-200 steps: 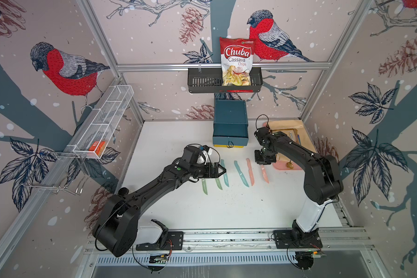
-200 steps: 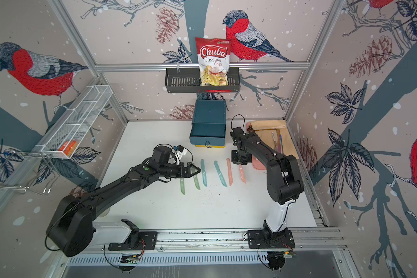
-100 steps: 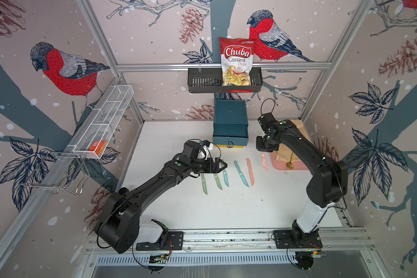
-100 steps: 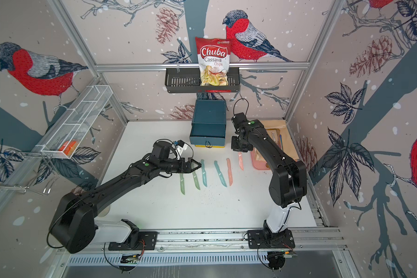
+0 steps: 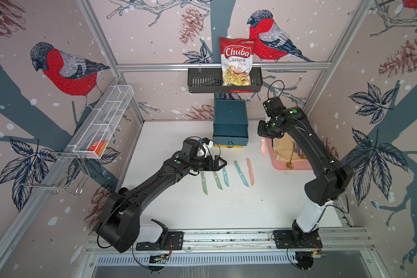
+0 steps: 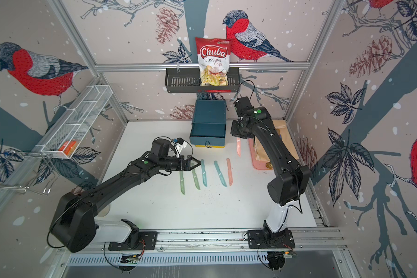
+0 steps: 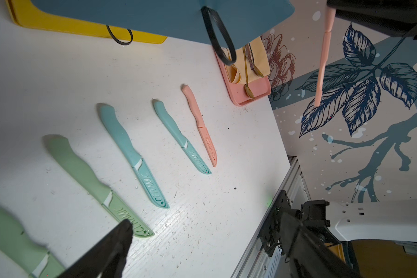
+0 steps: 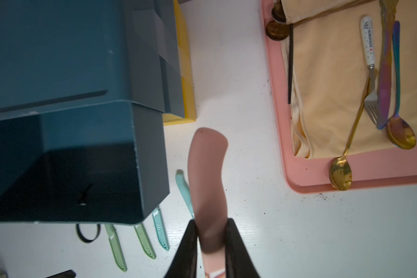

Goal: Place the fruit knives into the drawer by color
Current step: Place the fruit knife in the storage box.

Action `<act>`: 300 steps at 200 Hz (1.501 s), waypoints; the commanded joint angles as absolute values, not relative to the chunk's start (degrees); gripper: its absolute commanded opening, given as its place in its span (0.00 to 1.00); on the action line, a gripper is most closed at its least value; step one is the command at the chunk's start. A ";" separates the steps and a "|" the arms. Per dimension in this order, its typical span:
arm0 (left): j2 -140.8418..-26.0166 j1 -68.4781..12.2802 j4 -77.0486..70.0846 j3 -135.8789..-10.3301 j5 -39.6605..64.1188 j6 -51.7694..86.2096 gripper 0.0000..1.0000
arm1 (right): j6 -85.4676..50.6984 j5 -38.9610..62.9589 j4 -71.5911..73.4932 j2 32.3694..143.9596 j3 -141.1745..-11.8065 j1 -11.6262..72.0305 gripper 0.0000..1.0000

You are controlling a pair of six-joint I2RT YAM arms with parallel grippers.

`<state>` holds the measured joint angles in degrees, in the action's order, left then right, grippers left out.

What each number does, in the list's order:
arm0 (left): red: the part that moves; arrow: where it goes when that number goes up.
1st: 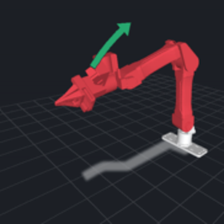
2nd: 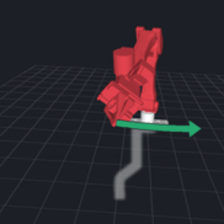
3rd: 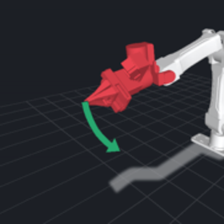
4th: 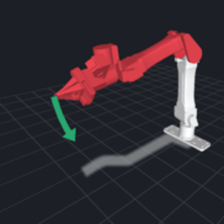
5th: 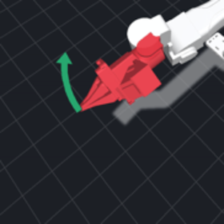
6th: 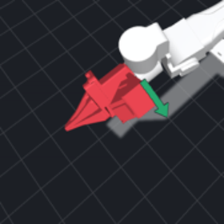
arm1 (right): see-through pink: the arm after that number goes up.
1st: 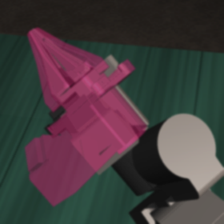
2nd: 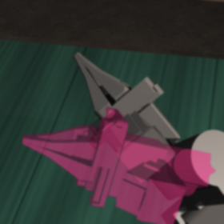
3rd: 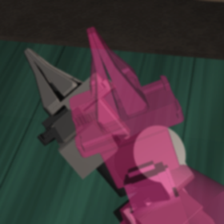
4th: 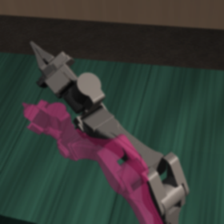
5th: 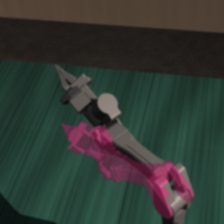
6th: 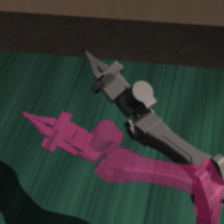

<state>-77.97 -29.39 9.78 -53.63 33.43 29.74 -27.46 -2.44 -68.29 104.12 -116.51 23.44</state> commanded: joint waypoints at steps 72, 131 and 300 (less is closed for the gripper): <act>-78.66 -29.04 9.93 -55.65 33.89 29.13 0.97 | -47.51 5.31 -65.65 104.00 -123.19 26.53 0.00; -78.40 -28.97 10.32 -56.19 33.54 29.18 0.97 | -63.77 9.14 -59.79 102.32 -119.66 27.23 0.00; -75.69 -28.39 12.74 -55.53 32.16 28.19 0.97 | -116.78 2.79 -15.92 88.76 -86.99 33.02 0.00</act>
